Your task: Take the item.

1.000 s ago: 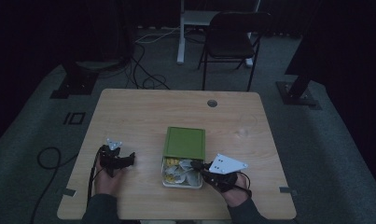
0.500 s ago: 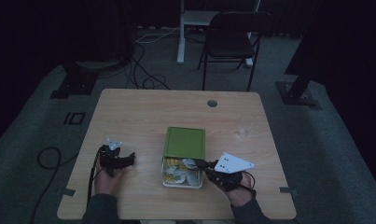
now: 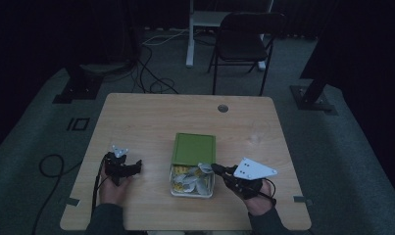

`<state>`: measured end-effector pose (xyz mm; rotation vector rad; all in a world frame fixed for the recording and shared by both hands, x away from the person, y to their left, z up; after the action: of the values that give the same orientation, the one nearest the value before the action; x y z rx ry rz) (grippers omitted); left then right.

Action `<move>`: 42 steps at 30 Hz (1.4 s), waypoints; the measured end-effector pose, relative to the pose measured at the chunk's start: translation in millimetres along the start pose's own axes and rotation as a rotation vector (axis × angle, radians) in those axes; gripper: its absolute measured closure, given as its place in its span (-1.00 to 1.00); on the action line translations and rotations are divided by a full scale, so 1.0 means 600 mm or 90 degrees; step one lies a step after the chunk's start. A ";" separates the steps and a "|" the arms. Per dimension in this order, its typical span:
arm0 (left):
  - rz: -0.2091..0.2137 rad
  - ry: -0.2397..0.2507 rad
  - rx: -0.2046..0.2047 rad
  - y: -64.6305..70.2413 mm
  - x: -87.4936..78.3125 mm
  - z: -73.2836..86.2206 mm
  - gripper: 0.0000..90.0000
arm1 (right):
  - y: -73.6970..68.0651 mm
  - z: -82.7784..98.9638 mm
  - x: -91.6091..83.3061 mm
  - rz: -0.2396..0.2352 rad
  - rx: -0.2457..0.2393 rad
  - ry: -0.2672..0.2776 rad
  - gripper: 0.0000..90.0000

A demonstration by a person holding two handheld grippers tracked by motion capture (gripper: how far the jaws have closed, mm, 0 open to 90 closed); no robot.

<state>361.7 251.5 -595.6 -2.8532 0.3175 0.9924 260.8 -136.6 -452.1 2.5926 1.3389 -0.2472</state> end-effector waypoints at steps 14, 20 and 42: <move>0.000 0.000 0.000 0.000 0.000 0.000 -0.65 | 0.026 -0.009 -0.028 0.033 0.000 0.008 1.00; 0.000 0.000 0.000 0.000 0.000 0.000 -0.65 | 0.042 -0.010 -0.043 0.055 0.004 0.012 1.00; 0.000 0.000 0.000 0.000 0.000 0.000 -0.65 | 0.086 0.008 -0.058 0.096 0.023 0.001 1.00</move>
<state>361.7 251.5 -595.6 -2.8536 0.3175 0.9919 282.8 -194.2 -442.5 2.7073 1.1426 -0.2474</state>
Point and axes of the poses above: each handheld gripper's, and its own axes: x roughly forward along the jaws, z roughly out of its underside, y roughly to its right, the point moved 3 cm from there along x, roughly forward along the jaws, and after that the axes turned 5 degrees about y, right-handed, at the moved point
